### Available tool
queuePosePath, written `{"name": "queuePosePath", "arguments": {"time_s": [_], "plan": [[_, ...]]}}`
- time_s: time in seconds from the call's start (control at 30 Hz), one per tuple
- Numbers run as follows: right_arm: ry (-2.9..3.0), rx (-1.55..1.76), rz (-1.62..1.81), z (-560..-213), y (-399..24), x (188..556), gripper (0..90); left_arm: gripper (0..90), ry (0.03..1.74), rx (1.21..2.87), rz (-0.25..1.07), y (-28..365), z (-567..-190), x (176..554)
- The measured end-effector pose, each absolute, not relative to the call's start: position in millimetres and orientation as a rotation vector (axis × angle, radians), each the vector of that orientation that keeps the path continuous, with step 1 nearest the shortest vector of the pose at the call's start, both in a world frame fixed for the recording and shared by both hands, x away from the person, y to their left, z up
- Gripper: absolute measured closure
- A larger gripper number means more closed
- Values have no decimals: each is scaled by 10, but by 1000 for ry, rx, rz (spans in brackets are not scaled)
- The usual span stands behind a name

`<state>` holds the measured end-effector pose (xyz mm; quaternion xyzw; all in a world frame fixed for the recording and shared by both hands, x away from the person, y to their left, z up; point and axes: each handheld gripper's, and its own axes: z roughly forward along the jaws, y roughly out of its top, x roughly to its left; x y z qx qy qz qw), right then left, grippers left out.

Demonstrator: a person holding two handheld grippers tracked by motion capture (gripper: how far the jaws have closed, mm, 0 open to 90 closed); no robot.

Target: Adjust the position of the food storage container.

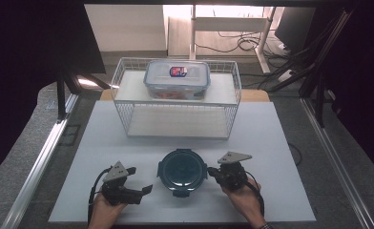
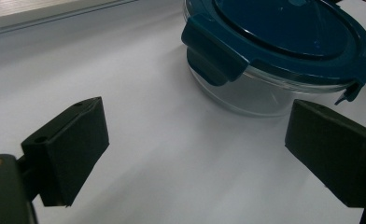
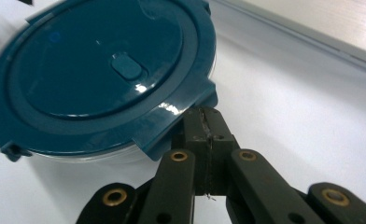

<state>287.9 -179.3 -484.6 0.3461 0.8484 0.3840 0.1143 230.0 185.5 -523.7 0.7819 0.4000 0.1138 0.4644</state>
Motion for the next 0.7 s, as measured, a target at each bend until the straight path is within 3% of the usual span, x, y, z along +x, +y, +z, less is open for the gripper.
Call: {"name": "queuePosePath", "arguments": {"time_s": [0.1, 0.23, 0.47, 0.5, 0.57, 0.7], "plan": [[2471, 1003, 1156, -4802, -1854, 2874, 889, 66, 988, 1923, 273, 1893, -5214, 2292], [2451, 991, 1209, -4774, -1956, 2840, 818, 86, 994, 1909, 254, 1947, -5190, 2294], [2450, 978, 1282, -4787, -2110, 2796, 326, 88, 1008, 1906, 266, 2008, -5195, 2296], [2450, 978, 1282, -4787, -2110, 2796, 326, 83, 1008, 1906, 266, 2008, -5195, 2296], [2444, 966, 1315, -4831, -2132, 2823, 141, 74, 991, 1928, 287, 1983, -5217, 2294], [2455, 944, 1287, -4873, -2118, 2827, 66, 56, 973, 1939, 296, 1960, -5240, 2294]]}}
